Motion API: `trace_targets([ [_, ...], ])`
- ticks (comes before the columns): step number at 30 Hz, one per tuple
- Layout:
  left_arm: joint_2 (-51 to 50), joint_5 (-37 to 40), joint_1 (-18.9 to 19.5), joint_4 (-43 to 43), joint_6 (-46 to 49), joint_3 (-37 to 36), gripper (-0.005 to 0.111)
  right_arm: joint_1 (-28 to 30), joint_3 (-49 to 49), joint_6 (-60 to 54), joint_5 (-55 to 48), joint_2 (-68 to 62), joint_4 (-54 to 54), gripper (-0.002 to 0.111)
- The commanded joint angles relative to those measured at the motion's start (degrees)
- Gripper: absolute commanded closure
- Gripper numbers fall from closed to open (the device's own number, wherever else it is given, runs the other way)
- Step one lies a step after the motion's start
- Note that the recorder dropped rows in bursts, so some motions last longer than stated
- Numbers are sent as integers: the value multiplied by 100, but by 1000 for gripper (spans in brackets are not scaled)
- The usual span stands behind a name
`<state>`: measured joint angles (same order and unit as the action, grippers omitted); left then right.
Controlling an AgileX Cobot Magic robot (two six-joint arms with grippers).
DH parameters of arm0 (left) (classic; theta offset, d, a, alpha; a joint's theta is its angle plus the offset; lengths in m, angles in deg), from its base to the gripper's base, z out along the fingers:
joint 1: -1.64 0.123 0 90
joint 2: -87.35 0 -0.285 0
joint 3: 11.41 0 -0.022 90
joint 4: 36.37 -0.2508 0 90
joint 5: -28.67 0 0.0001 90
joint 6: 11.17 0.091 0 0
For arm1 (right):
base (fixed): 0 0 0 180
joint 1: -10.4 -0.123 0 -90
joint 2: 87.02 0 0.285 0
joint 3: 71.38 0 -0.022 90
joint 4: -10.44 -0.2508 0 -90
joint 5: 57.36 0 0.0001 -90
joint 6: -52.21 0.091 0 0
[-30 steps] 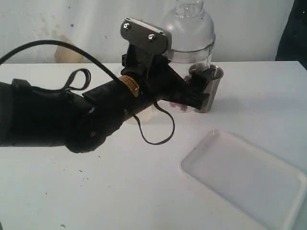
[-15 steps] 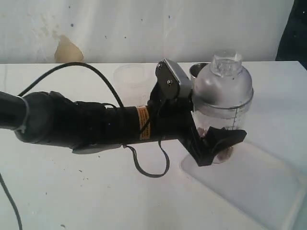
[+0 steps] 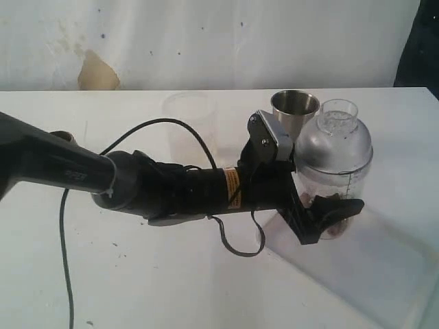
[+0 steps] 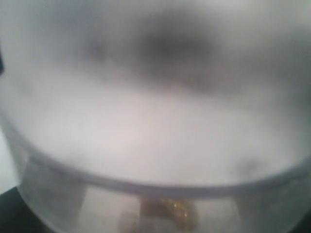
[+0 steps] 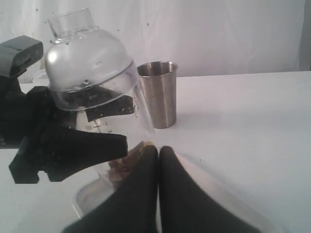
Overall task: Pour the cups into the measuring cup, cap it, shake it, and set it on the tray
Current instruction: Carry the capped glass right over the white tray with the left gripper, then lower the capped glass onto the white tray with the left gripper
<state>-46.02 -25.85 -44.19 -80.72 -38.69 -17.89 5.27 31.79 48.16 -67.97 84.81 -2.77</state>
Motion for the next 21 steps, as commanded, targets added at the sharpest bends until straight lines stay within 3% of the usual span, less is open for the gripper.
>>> trace_targets([
  [1, -186, -289, -7, 38, -91, 286, 107, -13, -38, -20, 42, 37, 17, 108],
  [14, -297, 233, -58, -713, -464, 297, 103, -13, -38, -20, 42, 37, 17, 108],
  [15, -297, 233, -56, -704, -464, 297, 99, -13, -38, -20, 42, 37, 17, 108],
  [17, -297, 233, -56, -691, -464, 297, 77, -13, -38, -20, 42, 37, 17, 108],
  [19, -297, 221, -56, -446, -464, 297, 44, -13, -38, -20, 42, 37, 17, 108],
  [21, -297, 212, -56, 54, -464, 297, 24, -13, -38, -20, 42, 37, 17, 108],
])
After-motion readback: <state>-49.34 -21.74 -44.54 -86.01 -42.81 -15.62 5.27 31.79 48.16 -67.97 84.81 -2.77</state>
